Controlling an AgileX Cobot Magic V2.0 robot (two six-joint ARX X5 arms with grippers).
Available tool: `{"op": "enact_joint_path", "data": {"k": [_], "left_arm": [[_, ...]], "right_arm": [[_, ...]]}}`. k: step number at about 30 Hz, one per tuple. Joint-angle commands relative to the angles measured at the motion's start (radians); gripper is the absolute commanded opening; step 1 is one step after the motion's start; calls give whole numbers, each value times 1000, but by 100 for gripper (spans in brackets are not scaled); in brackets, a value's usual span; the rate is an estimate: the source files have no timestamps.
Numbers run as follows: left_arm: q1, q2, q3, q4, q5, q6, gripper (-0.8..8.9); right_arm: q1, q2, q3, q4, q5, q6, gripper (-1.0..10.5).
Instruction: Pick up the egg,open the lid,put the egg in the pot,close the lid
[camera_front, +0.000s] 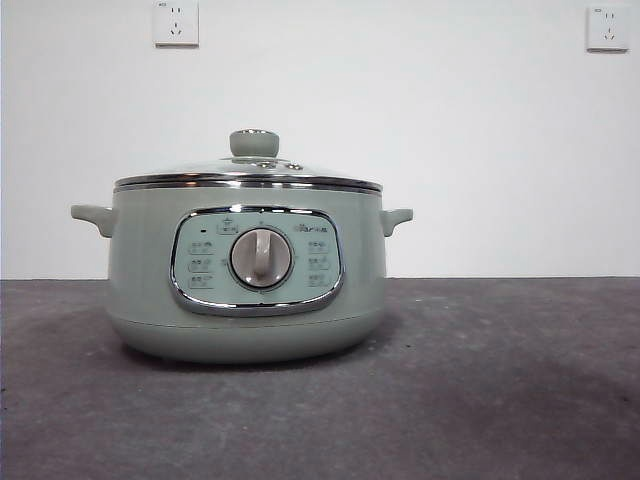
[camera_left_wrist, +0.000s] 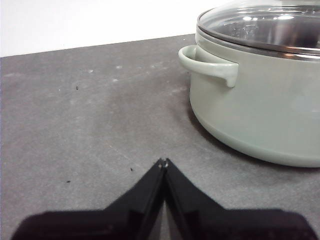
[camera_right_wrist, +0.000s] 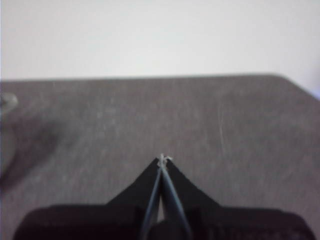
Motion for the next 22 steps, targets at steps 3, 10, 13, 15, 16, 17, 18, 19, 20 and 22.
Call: {"op": "enact_joint_path", "data": {"k": [3,10,13,15,16,17,18,19,20,22], "left_arm": [[3,0,-8,8,0,-9,-4],[3,0,-8,8,0,-9,-4],[3,0,-8,8,0,-9,-4],[3,0,-8,8,0,-9,-4],[3,0,-8,8,0,-9,-4],[3,0,-8,8,0,-9,-4],[3,0,-8,8,0,-9,-4],[3,0,-8,8,0,-9,-4],[3,0,-8,8,0,-9,-4],[3,0,-8,8,0,-9,-4]], "right_arm": [[-2,-32,-80,18,-3,43,2],[-1,-32,-97,0,-4,45,2],[-1,-32,-97,0,-3,44,2],[-1,-32,-97,0,-3,44,2],[-1,-32,-97,0,-3,44,2],[-1,-32,-97,0,-3,44,2],[-1,-32,-97,-1,-3,44,2],[-1,-32,-97,-1,-3,44,2],[-1,-32,-97,-1,-3,44,2],[-1,-32,-97,-1,-3,44,2]]}}
